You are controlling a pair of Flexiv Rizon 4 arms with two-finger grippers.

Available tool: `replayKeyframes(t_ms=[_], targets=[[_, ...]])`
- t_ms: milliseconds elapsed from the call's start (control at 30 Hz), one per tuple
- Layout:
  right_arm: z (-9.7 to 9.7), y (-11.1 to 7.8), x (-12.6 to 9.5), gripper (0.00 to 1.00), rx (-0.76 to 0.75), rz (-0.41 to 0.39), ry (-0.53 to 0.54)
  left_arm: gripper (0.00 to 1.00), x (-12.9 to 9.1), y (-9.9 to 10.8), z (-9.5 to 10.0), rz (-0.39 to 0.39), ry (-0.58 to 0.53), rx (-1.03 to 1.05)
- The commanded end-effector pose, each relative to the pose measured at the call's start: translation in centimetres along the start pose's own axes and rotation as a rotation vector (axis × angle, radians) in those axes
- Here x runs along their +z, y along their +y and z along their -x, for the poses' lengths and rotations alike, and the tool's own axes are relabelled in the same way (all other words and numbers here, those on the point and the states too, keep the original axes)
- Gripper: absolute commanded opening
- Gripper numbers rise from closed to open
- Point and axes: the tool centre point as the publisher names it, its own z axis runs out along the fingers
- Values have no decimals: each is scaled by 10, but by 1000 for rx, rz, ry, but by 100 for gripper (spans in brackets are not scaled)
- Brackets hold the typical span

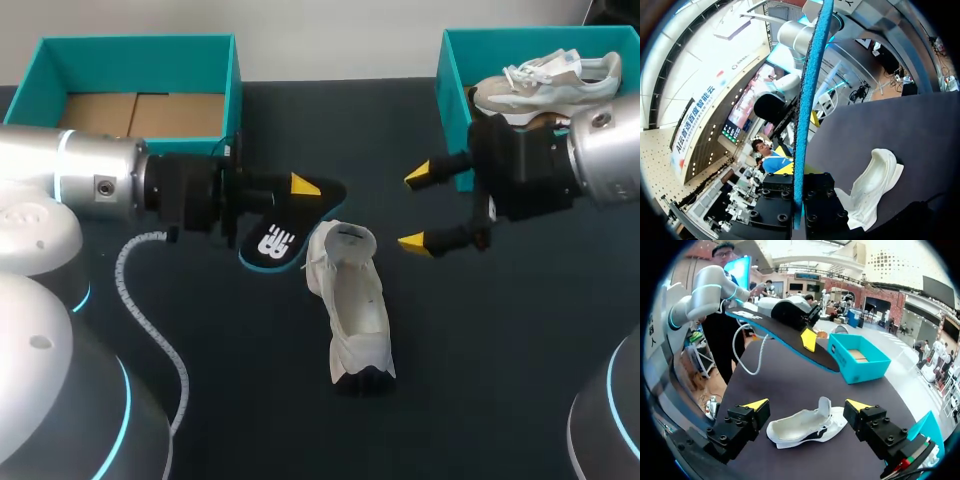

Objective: Take the shoe out of the shoebox, open the shoe tongue, remove and reinsert the insole, then place the shoe into the shoebox

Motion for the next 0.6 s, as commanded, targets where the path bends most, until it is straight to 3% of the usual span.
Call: replayKeyframes(t_ms=[33, 333, 400, 500, 600], targets=[[1, 3, 0, 100, 3, -15, 1, 0, -1, -1, 0, 1, 1, 1], [1, 3, 0, 100, 3, -15, 1, 0, -1, -1, 0, 1, 1, 1], [1, 0, 7, 100, -29, -85, 5, 0, 3, -7, -13, -31, 3, -30], [3, -5, 18, 100, -102, -258, 31, 0, 7, -17, -33, -72, -7, -72], [4, -16, 28, 100, -117, -339, 64, 0, 13, -27, -52, -126, -22, -98]])
